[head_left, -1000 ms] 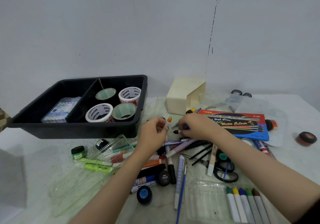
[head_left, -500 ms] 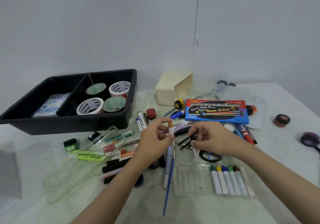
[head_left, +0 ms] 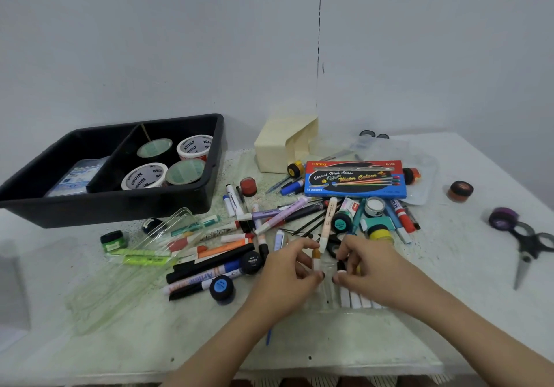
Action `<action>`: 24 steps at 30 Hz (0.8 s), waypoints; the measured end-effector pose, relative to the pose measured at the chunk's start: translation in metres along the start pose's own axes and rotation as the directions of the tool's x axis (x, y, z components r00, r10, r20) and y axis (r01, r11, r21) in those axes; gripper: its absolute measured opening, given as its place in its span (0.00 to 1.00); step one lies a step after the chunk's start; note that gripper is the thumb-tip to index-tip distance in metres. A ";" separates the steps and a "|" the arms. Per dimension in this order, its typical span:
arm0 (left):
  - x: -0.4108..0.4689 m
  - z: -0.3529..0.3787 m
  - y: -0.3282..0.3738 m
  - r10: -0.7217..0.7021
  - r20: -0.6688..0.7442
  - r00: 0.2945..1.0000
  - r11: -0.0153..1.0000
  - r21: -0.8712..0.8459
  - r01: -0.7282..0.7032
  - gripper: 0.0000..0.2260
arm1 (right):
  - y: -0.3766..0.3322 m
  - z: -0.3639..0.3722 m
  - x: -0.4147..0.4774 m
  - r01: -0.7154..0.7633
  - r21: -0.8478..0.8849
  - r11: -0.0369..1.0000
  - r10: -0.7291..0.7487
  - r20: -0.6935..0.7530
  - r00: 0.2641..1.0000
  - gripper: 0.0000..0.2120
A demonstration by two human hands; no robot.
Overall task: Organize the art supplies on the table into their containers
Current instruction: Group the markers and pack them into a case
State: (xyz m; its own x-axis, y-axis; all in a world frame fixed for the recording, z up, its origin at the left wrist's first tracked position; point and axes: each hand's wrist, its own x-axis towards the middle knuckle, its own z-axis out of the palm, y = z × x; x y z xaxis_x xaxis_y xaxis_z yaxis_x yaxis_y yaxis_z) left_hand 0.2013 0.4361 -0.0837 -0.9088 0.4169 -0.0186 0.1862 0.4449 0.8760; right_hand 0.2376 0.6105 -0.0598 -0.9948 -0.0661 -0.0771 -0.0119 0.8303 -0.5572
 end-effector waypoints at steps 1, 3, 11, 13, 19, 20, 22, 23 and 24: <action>0.000 0.000 0.001 -0.004 -0.005 1.000 1.000 0.005 0.004 0.16 | 0.001 0.002 -0.001 0.006 -0.012 1.000 -0.006 -0.005 1.000 0.11; -0.001 0.001 0.002 -0.005 -0.010 1.000 1.000 0.008 0.005 0.16 | 0.003 0.005 -0.003 0.034 -0.031 0.999 -0.035 -0.026 0.999 0.09; -0.004 0.002 0.004 -0.001 -0.031 1.000 1.000 0.016 0.002 0.16 | 0.018 0.011 -0.012 0.172 -0.117 0.978 -0.181 -0.072 0.981 0.15; -0.004 0.003 0.005 -0.006 -0.037 0.999 1.000 0.019 0.007 0.16 | 0.019 0.014 -0.015 0.196 -0.148 0.970 -0.208 -0.070 0.976 0.14; -0.002 0.005 0.004 -0.009 -0.047 0.999 1.000 0.025 0.010 0.16 | 0.026 0.021 -0.019 0.249 -0.184 0.951 -0.266 -0.068 0.962 0.16; -0.003 0.005 0.004 -0.008 -0.050 0.999 1.000 0.028 0.010 0.16 | 0.026 0.022 -0.020 0.252 -0.179 0.951 -0.268 -0.067 0.961 0.16; -0.002 0.005 0.003 -0.013 -0.052 0.999 1.000 0.025 0.014 0.16 | 0.027 0.023 -0.020 0.244 -0.166 0.955 -0.259 -0.077 0.963 0.15; -0.001 0.005 0.003 -0.016 -0.053 0.998 1.000 0.021 0.017 0.15 | 0.027 0.024 -0.020 0.238 -0.155 0.959 -0.253 -0.090 0.963 0.15; -0.001 0.004 0.004 -0.018 -0.056 0.998 1.000 0.017 0.019 0.14 | 0.026 0.024 -0.020 0.228 -0.135 0.964 -0.243 -0.104 0.964 0.16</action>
State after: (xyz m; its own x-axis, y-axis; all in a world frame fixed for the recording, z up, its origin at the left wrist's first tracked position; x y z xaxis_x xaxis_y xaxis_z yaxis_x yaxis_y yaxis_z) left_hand 0.2047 0.4408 -0.0826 -0.9315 0.3638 -0.0076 0.1750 0.4663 0.8672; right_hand 0.2600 0.6203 -0.0931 -0.9670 -0.2081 0.1468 -0.2524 0.8600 -0.4436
